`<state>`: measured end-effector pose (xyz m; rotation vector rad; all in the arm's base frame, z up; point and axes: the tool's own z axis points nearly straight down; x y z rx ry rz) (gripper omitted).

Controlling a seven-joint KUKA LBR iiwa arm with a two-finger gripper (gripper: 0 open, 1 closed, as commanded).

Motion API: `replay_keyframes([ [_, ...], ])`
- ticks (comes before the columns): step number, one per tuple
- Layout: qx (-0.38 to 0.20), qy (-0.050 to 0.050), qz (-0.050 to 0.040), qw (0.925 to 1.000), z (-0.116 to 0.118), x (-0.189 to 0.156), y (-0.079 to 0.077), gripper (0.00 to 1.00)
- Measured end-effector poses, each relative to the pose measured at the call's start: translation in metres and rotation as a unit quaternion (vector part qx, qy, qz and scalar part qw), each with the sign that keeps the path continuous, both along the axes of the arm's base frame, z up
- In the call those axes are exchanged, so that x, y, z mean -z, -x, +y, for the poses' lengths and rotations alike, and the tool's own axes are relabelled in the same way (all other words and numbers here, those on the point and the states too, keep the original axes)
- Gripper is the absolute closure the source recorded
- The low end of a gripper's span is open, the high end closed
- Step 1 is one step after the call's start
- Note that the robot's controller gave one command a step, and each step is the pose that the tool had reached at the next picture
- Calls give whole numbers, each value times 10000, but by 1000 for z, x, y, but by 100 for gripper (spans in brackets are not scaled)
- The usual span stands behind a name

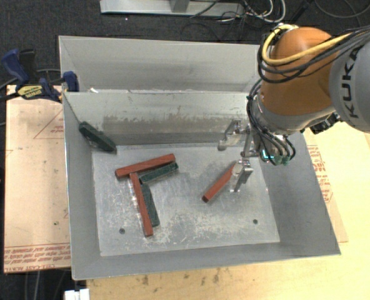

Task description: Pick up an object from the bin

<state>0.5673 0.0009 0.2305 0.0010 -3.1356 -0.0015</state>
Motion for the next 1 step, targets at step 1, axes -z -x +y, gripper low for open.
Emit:
replay_keyframes([
  [1, 1, 0, -36, 10000, 0, -4, -1, 0],
])
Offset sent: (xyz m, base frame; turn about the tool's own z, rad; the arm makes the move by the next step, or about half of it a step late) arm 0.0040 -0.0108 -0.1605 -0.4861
